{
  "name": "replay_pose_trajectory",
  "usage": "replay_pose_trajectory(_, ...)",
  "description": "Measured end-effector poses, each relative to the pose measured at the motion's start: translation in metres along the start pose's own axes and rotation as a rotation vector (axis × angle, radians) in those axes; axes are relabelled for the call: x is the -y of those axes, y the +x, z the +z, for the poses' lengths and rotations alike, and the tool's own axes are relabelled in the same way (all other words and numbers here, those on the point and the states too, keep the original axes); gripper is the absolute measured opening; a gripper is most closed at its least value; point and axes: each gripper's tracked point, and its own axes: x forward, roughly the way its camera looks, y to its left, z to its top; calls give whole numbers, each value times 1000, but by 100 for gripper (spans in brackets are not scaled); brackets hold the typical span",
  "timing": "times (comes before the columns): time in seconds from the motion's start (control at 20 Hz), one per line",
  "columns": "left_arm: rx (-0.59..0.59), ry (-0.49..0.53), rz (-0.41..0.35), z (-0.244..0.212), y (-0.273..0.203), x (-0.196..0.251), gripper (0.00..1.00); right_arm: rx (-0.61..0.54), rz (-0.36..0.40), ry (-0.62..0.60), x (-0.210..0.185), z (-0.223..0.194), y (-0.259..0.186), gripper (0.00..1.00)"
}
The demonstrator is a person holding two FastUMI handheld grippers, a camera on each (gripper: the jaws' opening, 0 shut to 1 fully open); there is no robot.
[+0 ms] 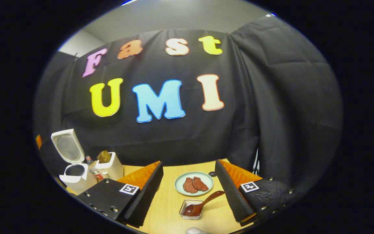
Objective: Close the left gripper, press the button to open the rice cooker; take a wooden spoon from the chopstick holder with the right hand, scoop a spoonful of rice and pour it into the rice cooker, then put the wooden spoon back into the chopstick holder.
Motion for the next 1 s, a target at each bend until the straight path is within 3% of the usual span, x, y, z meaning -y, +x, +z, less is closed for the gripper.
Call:
replay_pose_trajectory(0.15, 12, -29, 3, 7, 39, -24, 95, 69, 22, -158, -39, 20, -29, 98)
replay_pose_trajectory(0.2, 10, -40, 3, 9, 54, -33, 99, 92, 27, -188, -53, 25, -37, 92)
replay_pose_trajectory(0.25, 11, -47, 10, 11, 68, -43, 95, 99, 49, -188, -69, 27, -42, 97)
replay_pose_trajectory(0.45, 35, -67, 56, 24, 132, -87, 99, 53, 99, -65, -111, 14, -56, 95)
replay_pose_trajectory(0.75, 46, -101, 88, 35, 220, -131, 96, 42, 69, -7, -117, 22, -49, 95)
replay_pose_trajectory(1.0, -38, -165, 136, 6, 303, -171, 97, 6, 48, -19, -122, 18, -39, 95)
